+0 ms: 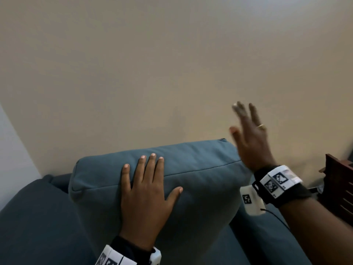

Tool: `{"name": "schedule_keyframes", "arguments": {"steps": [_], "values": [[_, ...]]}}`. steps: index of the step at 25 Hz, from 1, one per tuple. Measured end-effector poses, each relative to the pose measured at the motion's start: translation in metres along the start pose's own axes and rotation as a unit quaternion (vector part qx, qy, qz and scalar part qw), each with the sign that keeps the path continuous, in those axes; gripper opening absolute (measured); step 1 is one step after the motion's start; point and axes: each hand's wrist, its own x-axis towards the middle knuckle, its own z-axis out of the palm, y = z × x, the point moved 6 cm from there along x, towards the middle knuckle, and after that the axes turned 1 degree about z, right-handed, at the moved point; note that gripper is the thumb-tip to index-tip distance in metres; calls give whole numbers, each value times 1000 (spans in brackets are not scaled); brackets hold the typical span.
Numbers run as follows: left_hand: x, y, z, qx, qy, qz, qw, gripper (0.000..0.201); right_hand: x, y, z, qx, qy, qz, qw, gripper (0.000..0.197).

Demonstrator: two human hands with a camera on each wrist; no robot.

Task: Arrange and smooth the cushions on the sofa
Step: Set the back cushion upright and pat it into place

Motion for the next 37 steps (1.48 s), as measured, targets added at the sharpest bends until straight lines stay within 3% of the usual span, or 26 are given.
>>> {"name": "schedule_keyframes", "arguments": {"steps": [2,3,4,6,7,10,11,14,15,16,18,19,21,22,23,24,25,26,27,29,30,31,33,34,36,37], "values": [[-3,-12,-12,0,15,-11,1000,80,-26,-18,62,-98,-232,-81,964,100],[-8,-27,-19,2,33,-41,999,74,-26,-27,60,-91,-272,-78,955,106],[-11,-47,-27,0,55,-88,995,69,-5,-18,47,-72,-230,-44,969,102],[-19,-92,-35,-20,81,-157,984,66,22,-25,2,18,-7,-8,1000,76],[-20,-111,-34,-41,86,-164,982,67,21,-39,1,31,3,-18,999,68],[-22,-138,-16,-117,93,-132,980,73,-15,-90,80,-81,-264,-154,949,87],[-24,-142,-10,-147,105,-126,976,73,-9,-100,77,-68,-288,-147,944,98],[-30,-157,-5,-223,164,-139,951,67,46,-113,13,75,14,-71,995,75],[-32,-162,-4,-261,168,-144,940,70,45,-128,13,89,30,-72,993,66],[-34,-166,-3,-295,163,-149,930,74,36,-148,38,54,-34,-109,992,64],[-37,-169,2,-338,143,-151,918,81,5,-170,105,-52,-293,-158,941,70],[-38,-172,5,-357,132,-151,912,83,9,-171,107,-47,-321,-144,935,72],[-40,-178,9,-390,126,-149,900,83,49,-175,55,94,-54,-92,990,67],[-39,-179,10,-401,124,-138,897,80,53,-175,46,126,15,-60,990,64],[-39,-181,11,-409,124,-126,895,76,49,-189,50,114,10,-78,990,63],[-39,-182,12,-413,126,-119,894,72,38,-207,79,45,-73,-138,987,64],[-40,-184,12,-419,125,-115,892,73,19,-215,116,-40,-230,-172,957,65],[-42,-187,13,-431,119,-118,887,77,10,-222,126,-47,-300,-189,934,66],[-42,-191,15,-446,113,-124,879,78,22,-221,120,-16,-290,-172,941,66],[-42,-198,18,-466,106,-131,869,71,51,-224,69,156,-28,-105,982,63],[-41,-199,19,-475,101,-122,866,69,52,-228,67,169,-1,-83,982,66],[-42,-199,21,-488,98,-114,860,72,40,-248,81,120,-68,-125,983,79],[-45,-199,25,-515,86,-113,845,82,3,-267,138,-36,-262,-248,932,107],[-47,-201,28,-530,79,-123,835,89,5,-272,136,-33,-279,-248,927,104],[-51,-204,36,-563,76,-157,808,98,39,-274,91,136,-76,-161,975,81],[-52,-205,40,-575,72,-161,799,100,42,-279,84,160,-28,-117,980,74]]}}
